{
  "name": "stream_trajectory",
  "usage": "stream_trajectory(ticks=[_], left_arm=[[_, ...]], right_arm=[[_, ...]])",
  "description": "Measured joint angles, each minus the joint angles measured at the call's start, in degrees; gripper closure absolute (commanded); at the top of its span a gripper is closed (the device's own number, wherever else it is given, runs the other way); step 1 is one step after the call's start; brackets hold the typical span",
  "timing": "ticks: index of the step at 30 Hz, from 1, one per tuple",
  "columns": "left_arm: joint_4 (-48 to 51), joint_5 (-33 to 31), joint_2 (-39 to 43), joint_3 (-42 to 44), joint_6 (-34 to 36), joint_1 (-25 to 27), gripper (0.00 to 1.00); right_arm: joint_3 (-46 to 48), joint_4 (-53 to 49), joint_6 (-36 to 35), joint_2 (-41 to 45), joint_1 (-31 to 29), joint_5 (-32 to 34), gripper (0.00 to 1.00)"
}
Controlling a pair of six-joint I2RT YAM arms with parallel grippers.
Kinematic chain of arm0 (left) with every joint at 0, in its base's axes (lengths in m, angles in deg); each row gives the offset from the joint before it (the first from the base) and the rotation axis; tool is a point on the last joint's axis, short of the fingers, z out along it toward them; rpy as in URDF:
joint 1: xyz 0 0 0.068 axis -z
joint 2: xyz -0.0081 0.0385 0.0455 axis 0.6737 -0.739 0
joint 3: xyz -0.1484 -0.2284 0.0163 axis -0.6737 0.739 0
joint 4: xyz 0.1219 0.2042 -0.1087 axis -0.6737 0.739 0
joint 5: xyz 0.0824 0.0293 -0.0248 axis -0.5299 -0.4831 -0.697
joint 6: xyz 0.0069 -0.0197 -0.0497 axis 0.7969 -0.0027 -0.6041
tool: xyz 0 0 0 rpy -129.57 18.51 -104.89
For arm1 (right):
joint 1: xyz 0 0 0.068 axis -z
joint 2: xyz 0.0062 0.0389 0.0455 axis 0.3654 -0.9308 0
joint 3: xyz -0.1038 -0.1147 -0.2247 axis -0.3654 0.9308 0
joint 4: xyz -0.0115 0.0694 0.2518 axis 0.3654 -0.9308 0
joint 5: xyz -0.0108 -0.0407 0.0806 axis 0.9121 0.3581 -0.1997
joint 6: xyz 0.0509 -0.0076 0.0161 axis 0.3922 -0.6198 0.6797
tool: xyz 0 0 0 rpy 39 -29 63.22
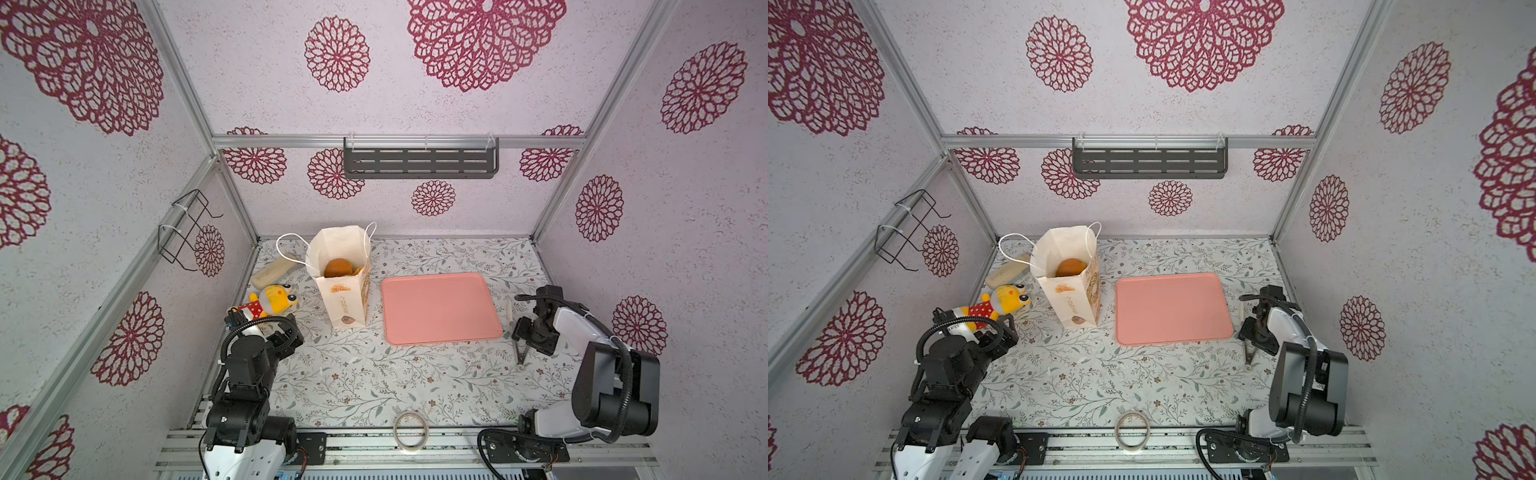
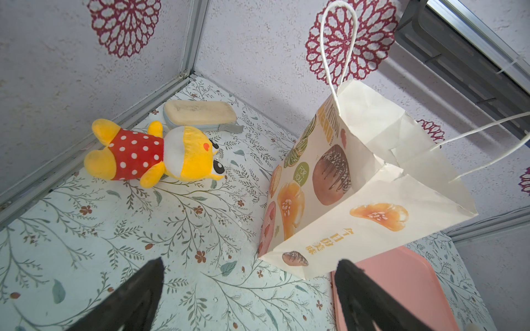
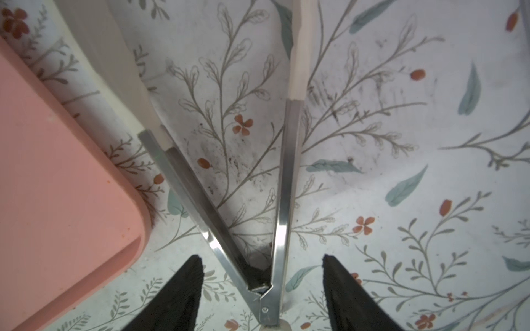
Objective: Take the fake bread out of the paper bag
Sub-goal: 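Close the right gripper on the metal tongs while the left arm lifts, then lift the tongs with the right gripper and raise them above the table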
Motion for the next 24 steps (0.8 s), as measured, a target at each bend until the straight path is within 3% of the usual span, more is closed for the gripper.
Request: stream_trajectory(ticks=[18,24], left_arm=[[0.0,-1.2,0.0,0.1,-0.6,1.9,0.03],[0.0,-1.3,0.0,0.1,-0.6,1.9,0.03]], right_arm=[[-3.5,2.7,-3.5,-7.1,0.0,4.1,0.69],[-5.6,3.5,-3.7,-9.4,0.0,4.8,0.87]])
